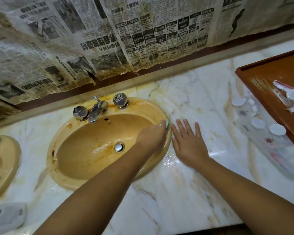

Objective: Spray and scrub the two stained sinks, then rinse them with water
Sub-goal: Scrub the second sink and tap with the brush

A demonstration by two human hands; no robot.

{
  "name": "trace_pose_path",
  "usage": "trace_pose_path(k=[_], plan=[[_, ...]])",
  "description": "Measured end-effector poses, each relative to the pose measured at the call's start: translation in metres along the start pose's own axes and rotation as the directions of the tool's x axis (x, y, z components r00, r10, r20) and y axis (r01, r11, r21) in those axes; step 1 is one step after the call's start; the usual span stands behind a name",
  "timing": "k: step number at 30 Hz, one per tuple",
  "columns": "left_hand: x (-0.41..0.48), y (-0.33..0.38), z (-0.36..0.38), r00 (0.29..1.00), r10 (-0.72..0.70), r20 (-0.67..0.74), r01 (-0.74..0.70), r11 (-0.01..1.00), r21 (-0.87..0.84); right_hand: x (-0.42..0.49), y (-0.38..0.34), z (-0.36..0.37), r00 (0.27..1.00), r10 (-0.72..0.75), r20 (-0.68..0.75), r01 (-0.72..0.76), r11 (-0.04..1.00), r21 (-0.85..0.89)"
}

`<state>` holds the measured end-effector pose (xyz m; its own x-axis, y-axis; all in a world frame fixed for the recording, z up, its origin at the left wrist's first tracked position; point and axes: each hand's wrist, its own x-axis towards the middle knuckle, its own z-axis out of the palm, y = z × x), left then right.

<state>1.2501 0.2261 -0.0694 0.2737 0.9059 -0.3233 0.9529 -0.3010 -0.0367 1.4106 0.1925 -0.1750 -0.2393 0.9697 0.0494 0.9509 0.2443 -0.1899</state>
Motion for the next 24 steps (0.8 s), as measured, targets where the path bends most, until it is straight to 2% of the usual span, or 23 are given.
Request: trace_pose_path(k=[4, 6, 10, 13, 16, 19, 24], plan=[[-0.048, 0.002, 0.020, 0.994, 0.098, -0.039, -0.096, 0.995, 0.037, -0.007, -0.001, 0.000, 1.000, -0.016, -0.002, 0.016, 1.000, -0.001], [-0.063, -0.010, 0.026, 0.998, 0.046, -0.034, -0.046, 0.999, 0.004, -0.011, -0.004, 0.000, 1.000, -0.009, -0.011, 0.009, 1.000, -0.005], [-0.026, 0.001, 0.016, 0.998, -0.037, -0.053, 0.035, 0.998, -0.051, -0.010, -0.007, -0.003, 1.000, 0.005, -0.002, -0.005, 0.999, -0.044], [-0.041, 0.021, 0.019, 0.999, 0.028, -0.021, -0.029, 0.998, -0.062, -0.011, -0.007, -0.002, 1.000, -0.001, 0.030, 0.003, 0.998, -0.063], [-0.079, 0.021, 0.030, 0.996, 0.087, 0.018, -0.087, 0.996, 0.005, -0.014, -0.004, -0.001, 0.998, -0.018, 0.052, 0.022, 0.997, -0.077], [-0.061, 0.020, 0.023, 0.999, 0.015, -0.031, -0.016, 0.999, -0.037, -0.018, -0.001, -0.003, 0.996, -0.058, 0.070, 0.063, 0.995, -0.073], [-0.040, 0.038, 0.012, 0.998, -0.060, 0.010, 0.061, 0.998, -0.026, -0.038, 0.003, -0.007, 0.993, -0.104, 0.057, 0.106, 0.994, -0.035]])
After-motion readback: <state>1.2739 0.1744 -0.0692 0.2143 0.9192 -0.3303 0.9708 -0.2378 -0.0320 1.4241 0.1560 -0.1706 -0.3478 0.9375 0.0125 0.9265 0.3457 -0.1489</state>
